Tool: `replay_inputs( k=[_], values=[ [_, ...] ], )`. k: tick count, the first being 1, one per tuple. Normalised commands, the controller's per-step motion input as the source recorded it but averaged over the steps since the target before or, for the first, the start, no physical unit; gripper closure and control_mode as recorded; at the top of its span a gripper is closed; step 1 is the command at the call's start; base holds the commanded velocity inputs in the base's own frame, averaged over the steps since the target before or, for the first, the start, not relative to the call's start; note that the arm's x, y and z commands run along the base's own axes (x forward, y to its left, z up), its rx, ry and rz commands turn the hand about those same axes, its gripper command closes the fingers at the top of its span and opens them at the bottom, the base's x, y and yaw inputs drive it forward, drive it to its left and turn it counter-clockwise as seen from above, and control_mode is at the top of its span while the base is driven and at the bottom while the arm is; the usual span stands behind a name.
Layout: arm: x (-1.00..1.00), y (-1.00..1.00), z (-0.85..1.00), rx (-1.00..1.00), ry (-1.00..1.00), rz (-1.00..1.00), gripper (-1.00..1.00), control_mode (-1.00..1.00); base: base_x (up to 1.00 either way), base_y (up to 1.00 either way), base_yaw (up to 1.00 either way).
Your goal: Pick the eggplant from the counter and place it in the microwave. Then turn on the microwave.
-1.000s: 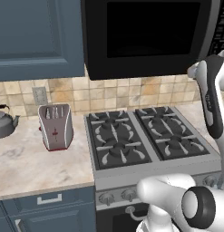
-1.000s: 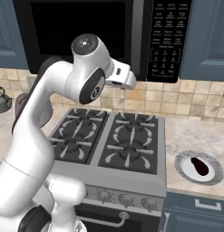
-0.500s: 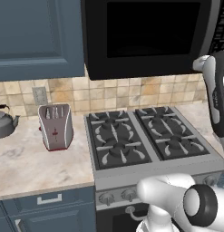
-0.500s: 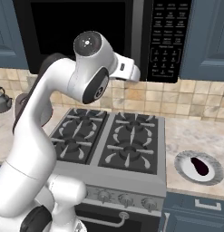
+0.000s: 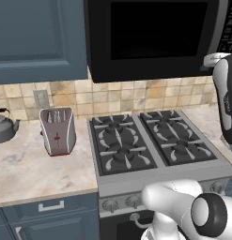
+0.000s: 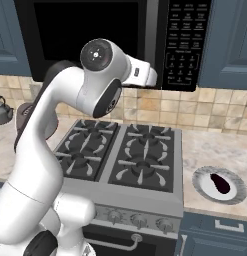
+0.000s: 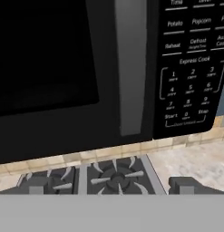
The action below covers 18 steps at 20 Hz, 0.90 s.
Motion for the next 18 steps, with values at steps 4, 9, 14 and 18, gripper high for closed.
replay_inputs(
  k=[4, 9, 14, 18],
  values=[
    [0.0, 0.0, 0.26, 0.0, -0.07, 0.0, -1.0, -1.0, 0.0, 0.0, 0.0],
    [0.0, -0.01, 0.25, 0.0, -0.05, 0.0, -1.0, -1.0, 0.0, 0.0, 0.0],
    [0.0, -0.06, 0.19, 0.0, -0.06, 0.0, -1.0, -1.0, 0.0, 0.0, 0.0],
    [0.0, -0.1, 0.13, 0.0, -0.05, 0.0, -1.0, -1.0, 0.0, 0.0, 0.0]
  ],
)
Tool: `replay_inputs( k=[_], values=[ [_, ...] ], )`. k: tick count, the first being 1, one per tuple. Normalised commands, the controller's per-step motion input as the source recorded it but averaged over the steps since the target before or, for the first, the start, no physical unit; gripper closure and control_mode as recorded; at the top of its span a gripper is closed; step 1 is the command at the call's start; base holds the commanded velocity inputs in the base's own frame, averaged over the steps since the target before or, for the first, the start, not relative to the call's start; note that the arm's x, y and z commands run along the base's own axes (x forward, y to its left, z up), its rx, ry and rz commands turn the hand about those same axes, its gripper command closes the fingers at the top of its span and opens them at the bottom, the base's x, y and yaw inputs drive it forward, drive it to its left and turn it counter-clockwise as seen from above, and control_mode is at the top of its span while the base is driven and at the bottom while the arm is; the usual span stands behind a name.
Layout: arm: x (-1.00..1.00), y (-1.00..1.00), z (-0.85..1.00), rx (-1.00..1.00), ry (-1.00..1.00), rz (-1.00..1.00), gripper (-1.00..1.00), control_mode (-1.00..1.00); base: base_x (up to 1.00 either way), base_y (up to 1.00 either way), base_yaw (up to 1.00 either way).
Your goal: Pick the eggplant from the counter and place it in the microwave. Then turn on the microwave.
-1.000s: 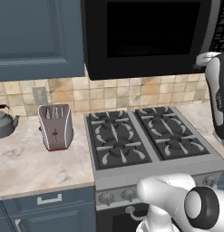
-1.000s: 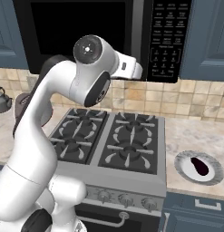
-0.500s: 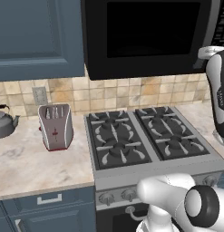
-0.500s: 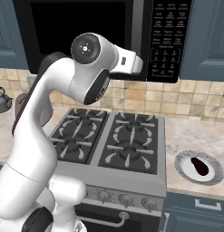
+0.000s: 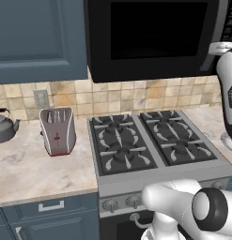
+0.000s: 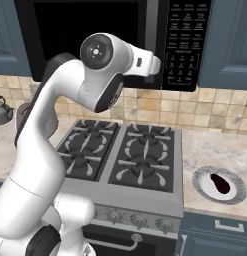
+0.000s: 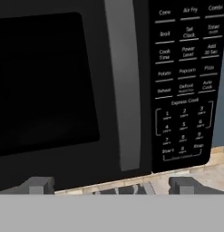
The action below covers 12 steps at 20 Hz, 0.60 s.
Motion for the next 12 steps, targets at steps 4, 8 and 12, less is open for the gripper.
replay_inputs(
  k=[4, 8, 12],
  values=[
    [0.02, -0.05, 0.02, 0.0, -0.04, 0.0, -1.0, -1.0, 0.0, 0.0, 0.0],
    [0.03, -0.01, 0.01, 0.0, -0.03, 0.0, -1.0, -1.0, 0.0, 0.0, 0.0],
    [0.06, 0.0, 0.0, 0.0, -0.03, 0.0, -1.0, -1.0, 0.0, 0.0, 0.0]
  ],
)
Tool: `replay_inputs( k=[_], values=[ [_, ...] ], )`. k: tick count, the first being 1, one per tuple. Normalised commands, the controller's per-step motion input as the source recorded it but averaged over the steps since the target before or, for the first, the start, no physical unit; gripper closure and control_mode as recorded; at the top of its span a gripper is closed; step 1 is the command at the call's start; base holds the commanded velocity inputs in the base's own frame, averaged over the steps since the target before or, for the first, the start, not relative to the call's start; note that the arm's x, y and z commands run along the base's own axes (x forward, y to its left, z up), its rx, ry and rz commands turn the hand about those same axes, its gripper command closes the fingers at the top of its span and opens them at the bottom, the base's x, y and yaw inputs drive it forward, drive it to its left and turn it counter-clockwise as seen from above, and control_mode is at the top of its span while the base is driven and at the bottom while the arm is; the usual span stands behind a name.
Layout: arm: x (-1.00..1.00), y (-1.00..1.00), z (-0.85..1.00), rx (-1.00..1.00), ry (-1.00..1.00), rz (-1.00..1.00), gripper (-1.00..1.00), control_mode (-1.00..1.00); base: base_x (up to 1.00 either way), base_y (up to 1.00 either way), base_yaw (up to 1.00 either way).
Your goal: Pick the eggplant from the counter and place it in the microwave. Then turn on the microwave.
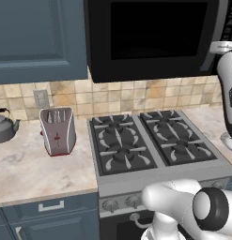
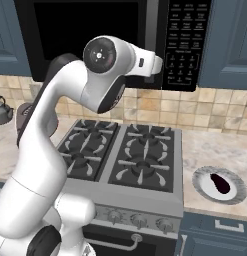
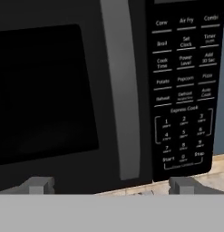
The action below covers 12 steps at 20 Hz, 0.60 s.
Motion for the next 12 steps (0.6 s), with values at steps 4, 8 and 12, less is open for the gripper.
replay_inputs(
  k=[4, 8, 12],
  values=[
    [0.09, 0.0, 0.0, 0.0, -0.03, 0.0, -1.0, -1.0, 0.0, 0.0, 0.0],
    [0.1, -0.01, 0.0, 0.0, -0.02, 0.0, -1.0, -1.0, 0.0, 0.0, 0.0],
    [0.11, -0.05, 0.01, 0.0, -0.01, 0.0, -1.0, -1.0, 0.0, 0.0, 0.0]
  ],
)
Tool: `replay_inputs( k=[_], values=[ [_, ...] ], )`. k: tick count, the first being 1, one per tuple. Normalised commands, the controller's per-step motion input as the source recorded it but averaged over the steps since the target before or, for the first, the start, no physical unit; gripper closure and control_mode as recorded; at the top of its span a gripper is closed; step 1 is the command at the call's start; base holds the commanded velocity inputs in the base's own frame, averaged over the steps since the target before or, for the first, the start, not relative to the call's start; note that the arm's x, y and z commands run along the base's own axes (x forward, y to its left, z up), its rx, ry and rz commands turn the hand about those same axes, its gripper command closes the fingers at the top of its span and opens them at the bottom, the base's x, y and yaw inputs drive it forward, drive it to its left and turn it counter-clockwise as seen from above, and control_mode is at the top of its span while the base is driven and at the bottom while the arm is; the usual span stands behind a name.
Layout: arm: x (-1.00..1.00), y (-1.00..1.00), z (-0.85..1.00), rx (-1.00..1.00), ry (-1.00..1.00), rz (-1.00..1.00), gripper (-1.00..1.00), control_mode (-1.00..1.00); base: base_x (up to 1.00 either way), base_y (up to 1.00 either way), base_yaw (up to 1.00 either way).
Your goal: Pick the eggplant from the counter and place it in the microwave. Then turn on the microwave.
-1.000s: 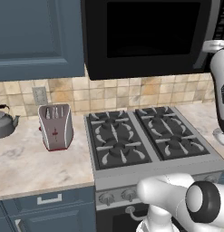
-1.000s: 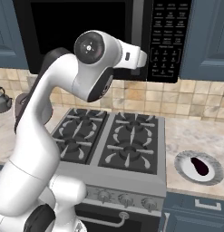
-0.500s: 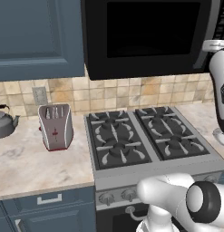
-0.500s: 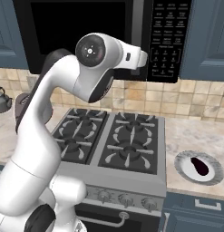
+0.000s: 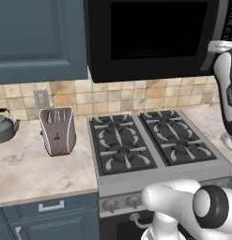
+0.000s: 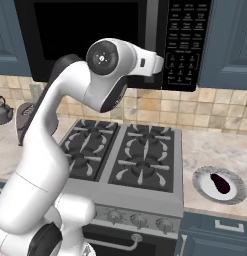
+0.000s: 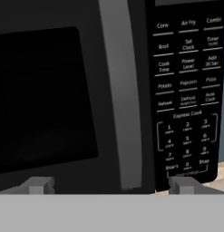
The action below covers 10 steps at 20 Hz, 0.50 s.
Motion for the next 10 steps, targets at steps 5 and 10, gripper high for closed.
replay_inputs(
  k=[5, 10],
  values=[
    [0.16, -0.06, 0.0, 0.0, 0.0, 0.0, -1.0, -1.0, 0.0, 0.0, 0.0],
    [0.17, -0.06, 0.0, 0.0, 0.0, 0.0, -1.0, -1.0, 0.0, 0.0, 0.0]
  ],
)
